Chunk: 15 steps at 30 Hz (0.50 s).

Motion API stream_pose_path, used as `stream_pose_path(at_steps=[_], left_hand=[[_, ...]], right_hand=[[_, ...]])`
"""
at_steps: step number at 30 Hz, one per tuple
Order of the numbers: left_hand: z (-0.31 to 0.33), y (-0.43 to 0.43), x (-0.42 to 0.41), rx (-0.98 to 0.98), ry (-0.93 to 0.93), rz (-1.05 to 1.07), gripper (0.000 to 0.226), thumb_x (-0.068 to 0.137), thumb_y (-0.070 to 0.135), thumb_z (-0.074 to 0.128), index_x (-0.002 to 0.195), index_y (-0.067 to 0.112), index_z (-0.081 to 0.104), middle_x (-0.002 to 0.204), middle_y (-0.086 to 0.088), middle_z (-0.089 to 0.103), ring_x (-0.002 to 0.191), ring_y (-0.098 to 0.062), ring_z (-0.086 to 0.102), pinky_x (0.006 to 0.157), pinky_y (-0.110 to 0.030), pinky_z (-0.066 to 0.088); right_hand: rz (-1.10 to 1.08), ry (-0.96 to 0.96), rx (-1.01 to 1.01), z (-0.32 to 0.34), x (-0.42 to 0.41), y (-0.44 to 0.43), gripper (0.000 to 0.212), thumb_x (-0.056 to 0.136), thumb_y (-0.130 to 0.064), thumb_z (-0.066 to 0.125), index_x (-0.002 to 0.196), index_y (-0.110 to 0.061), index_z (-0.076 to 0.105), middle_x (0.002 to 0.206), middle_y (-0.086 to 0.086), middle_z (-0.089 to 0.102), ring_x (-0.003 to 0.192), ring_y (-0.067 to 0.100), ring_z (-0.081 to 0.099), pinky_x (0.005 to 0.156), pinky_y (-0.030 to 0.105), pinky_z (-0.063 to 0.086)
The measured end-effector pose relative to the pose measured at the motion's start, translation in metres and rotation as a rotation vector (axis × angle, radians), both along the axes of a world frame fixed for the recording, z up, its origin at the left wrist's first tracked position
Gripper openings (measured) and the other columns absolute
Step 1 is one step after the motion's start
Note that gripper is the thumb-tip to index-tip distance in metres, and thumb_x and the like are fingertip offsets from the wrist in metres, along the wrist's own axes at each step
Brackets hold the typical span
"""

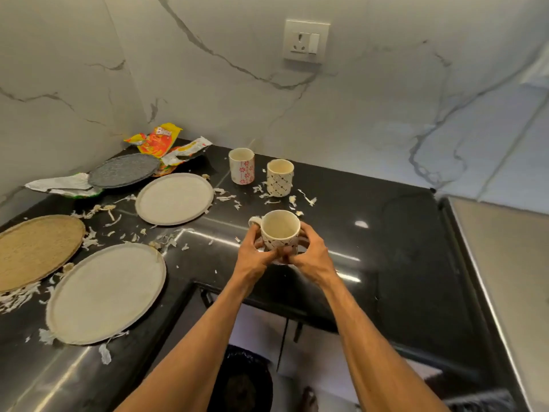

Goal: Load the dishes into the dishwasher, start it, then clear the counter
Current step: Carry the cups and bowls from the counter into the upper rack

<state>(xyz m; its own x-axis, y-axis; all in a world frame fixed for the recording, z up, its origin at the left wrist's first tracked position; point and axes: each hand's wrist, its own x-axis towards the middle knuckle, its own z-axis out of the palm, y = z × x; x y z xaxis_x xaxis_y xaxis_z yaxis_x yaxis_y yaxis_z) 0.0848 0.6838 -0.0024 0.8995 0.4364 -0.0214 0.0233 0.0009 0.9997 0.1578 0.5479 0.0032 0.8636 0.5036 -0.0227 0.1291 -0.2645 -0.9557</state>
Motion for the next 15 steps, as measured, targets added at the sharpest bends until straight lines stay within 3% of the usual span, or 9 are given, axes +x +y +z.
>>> stream_pose_path(at_steps=[3, 8, 15], left_hand=[[-0.003, -0.03, -0.013, -0.076, 0.016, -0.058, 0.079, 0.048, 0.038, 0.092, 0.118, 0.034, 0.055, 0.114, 0.004, 0.066, 0.109, -0.018, 0.063, 0.09, -0.046, 0.055], [0.001, -0.078, -0.03, -0.085, 0.02, -0.178, 0.079, 0.055, 0.025, 0.091, 0.124, 0.022, 0.053, 0.116, 0.0, 0.065, 0.109, -0.022, 0.063, 0.087, -0.044, 0.057], [0.001, -0.135, -0.06, -0.021, 0.019, -0.289, 0.076, 0.056, 0.029, 0.09, 0.123, 0.025, 0.053, 0.113, -0.006, 0.067, 0.103, -0.022, 0.066, 0.083, -0.045, 0.058]], right_hand=[[-0.057, 0.039, 0.01, 0.0, -0.023, -0.034, 0.084, 0.066, -0.009, 0.086, 0.132, -0.035, 0.042, 0.13, -0.001, 0.055, 0.12, 0.017, 0.052, 0.086, 0.023, 0.049], [-0.15, 0.037, -0.003, 0.0, -0.051, -0.087, 0.086, 0.064, -0.01, 0.088, 0.134, -0.028, 0.041, 0.128, -0.002, 0.055, 0.117, 0.015, 0.055, 0.076, 0.014, 0.047], [-0.225, 0.025, 0.008, -0.004, -0.093, -0.149, 0.08, 0.07, -0.001, 0.082, 0.135, -0.025, 0.043, 0.12, -0.008, 0.052, 0.113, 0.014, 0.053, 0.069, 0.011, 0.047]])
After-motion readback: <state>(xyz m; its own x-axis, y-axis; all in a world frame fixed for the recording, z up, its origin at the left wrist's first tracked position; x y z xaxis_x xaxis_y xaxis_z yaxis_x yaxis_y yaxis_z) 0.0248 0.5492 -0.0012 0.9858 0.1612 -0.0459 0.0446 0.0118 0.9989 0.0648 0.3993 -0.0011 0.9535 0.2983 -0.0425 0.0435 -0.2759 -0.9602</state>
